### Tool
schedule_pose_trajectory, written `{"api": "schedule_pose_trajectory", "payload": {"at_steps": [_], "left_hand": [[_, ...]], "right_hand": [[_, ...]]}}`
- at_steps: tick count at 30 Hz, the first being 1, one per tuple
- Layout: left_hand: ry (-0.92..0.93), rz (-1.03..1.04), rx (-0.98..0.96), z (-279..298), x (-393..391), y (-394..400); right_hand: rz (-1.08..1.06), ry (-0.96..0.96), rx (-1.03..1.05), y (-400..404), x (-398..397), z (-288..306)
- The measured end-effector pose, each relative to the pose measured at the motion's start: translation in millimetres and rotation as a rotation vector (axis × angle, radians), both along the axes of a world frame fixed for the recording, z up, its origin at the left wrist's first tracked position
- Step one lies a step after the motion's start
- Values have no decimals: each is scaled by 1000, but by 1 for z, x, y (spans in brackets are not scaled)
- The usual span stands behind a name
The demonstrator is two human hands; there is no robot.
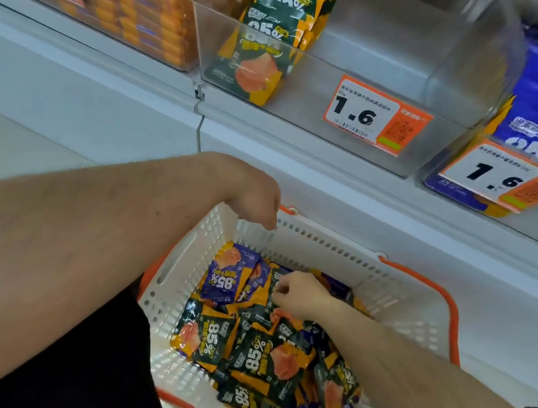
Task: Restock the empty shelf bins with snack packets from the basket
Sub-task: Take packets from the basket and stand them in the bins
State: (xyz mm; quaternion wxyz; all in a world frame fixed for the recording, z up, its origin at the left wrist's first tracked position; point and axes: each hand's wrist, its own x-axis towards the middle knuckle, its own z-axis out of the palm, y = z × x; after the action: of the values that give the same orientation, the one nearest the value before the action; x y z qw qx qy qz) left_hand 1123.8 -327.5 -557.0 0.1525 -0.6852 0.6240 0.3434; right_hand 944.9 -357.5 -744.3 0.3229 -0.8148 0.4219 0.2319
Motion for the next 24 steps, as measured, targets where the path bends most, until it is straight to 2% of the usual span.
{"api": "schedule_pose_trajectory", "payload": {"at_steps": [3, 6, 11, 15, 19, 24], "left_hand": [[12, -2, -6, -2, -4, -6], [6, -14, -1, -3, -7, -10], [2, -15, 2, -3, -5, -11], [8, -15, -19, 1, -1, -9], [64, 18, -68, 12, 9, -9], [306, 222, -196, 33, 35, -8]], "right_hand": [[98, 124, 132, 14, -8, -24], [108, 180, 155, 26, -11, -42], [148, 151, 153, 36, -9, -45], [149, 100, 167, 21, -3, -21], [74, -35, 84, -7, 9, 33], [-261, -452, 224, -34, 18, 95]]}}
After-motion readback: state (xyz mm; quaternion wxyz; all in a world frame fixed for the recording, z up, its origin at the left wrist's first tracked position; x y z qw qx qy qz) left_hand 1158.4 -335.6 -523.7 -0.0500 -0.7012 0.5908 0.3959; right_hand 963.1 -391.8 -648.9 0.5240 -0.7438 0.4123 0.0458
